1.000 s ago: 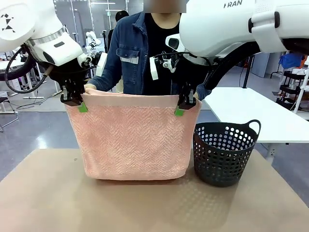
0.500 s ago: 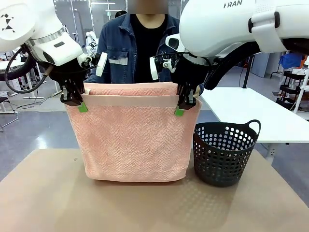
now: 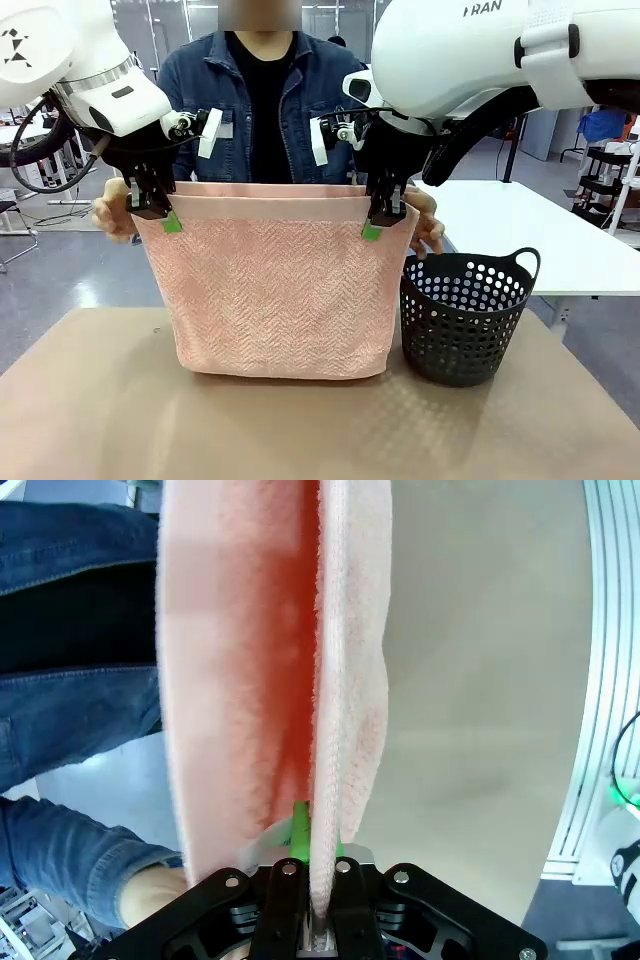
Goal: Fold the towel.
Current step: Release the end of the 100 cm Hotel Towel you were holding and grab the top end of the folded side.
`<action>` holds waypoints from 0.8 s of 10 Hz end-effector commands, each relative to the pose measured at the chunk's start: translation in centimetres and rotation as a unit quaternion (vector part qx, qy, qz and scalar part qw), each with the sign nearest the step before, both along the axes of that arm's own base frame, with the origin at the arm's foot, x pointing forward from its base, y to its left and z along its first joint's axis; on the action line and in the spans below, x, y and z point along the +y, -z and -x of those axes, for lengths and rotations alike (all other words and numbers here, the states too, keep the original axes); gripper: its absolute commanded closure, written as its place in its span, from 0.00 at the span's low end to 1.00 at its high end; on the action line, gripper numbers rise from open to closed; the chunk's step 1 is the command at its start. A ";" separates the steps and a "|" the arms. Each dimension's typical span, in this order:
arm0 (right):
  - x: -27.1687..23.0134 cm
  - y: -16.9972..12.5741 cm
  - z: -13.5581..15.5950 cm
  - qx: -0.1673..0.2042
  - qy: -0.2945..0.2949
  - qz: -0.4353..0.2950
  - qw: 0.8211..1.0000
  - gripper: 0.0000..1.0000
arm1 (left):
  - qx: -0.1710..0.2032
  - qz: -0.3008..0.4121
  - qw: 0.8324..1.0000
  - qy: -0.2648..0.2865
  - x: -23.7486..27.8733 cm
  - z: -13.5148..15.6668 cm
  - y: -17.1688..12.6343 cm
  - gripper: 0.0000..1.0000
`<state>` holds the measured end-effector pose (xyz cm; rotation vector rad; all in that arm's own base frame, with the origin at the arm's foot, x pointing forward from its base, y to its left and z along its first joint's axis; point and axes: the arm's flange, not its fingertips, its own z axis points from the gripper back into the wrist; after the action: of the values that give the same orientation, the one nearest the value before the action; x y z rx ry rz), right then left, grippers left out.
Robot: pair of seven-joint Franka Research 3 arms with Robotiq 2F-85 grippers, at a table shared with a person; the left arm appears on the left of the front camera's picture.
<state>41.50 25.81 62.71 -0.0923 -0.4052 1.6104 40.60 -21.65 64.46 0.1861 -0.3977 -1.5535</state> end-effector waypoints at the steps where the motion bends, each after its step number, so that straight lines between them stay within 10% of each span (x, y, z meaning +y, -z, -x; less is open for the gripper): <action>1: 0.0 0.0 0.0 0.001 0.000 0.000 1.000 1.00 | -0.003 -0.003 1.000 0.000 0.1 -0.1 -0.2 1.00; 8: 0.0 0.0 0.0 0.001 0.000 0.000 1.000 1.00 | -0.003 -0.003 1.000 0.000 0.1 -0.1 -0.2 1.00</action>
<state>41.50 25.81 62.73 -0.0923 -0.4055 1.6104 40.60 -21.66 64.46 0.1861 -0.3977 -1.5536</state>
